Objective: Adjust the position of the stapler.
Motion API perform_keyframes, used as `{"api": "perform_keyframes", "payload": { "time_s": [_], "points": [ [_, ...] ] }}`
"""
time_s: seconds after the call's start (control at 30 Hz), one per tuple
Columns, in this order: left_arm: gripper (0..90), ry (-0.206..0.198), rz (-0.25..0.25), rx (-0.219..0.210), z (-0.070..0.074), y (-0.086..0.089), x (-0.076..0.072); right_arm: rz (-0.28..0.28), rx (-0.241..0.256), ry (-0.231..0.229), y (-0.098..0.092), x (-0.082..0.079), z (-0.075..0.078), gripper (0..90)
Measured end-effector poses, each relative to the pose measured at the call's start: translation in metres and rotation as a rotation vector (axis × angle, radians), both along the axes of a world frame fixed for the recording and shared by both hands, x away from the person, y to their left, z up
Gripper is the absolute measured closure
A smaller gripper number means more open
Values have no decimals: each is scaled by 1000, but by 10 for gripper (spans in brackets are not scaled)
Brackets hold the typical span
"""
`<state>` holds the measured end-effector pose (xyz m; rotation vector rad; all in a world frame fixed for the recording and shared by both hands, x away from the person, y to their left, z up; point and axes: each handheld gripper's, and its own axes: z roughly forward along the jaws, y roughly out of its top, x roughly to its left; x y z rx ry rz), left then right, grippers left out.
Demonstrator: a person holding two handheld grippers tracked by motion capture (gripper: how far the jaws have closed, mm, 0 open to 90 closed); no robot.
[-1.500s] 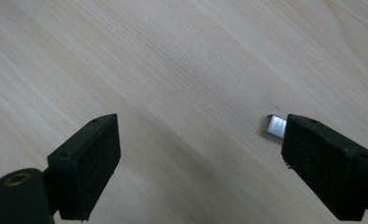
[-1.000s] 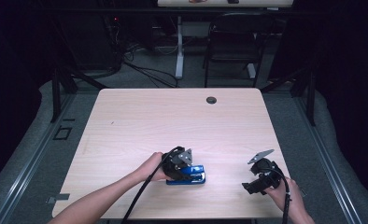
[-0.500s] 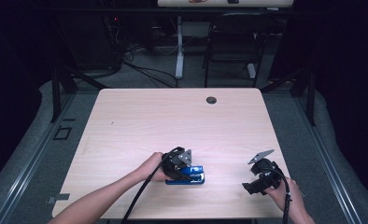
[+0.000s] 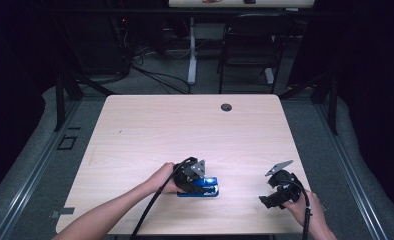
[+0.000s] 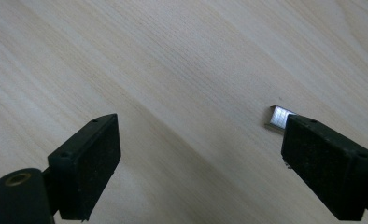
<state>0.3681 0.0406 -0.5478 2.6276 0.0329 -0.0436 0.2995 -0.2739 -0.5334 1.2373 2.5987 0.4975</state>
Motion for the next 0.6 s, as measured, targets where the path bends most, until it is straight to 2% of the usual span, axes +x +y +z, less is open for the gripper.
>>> {"api": "perform_keyframes", "payload": {
  "time_s": [0.07, 0.1, 0.13, 0.23, 0.37, 0.4, 0.43, 0.5, 0.6],
  "points": [
    [634, 24, 19, -10, 0, 1, 2, -5, 3, -5, 0, 0, 0, 115],
    [573, 9, 58, -29, -1, 1, 2, -7, 11, -5, 1, -1, 0, 116],
    [521, 26, 68, -29, 0, 2, 4, -4, 4, -1, 0, 0, 1, 118],
    [431, 34, 109, -47, 1, 5, 6, -5, 6, -5, 0, -1, 1, 121],
    [371, 57, 118, -67, 3, 6, 5, -10, 22, -3, 0, -1, 1, 130],
    [362, 53, 117, -68, 3, 6, 5, -28, 60, -22, 2, -2, -1, 135],
    [354, 53, 121, -72, 4, 5, 4, -12, 52, -1, 2, -1, 2, 137],
    [322, 52, 121, -77, 6, 4, 2, -10, 68, -12, 3, -1, 4, 143],
    [270, 41, 132, -80, 9, 4, 1, -14, 106, 4, 5, -2, 6, 143]
  ]
}}
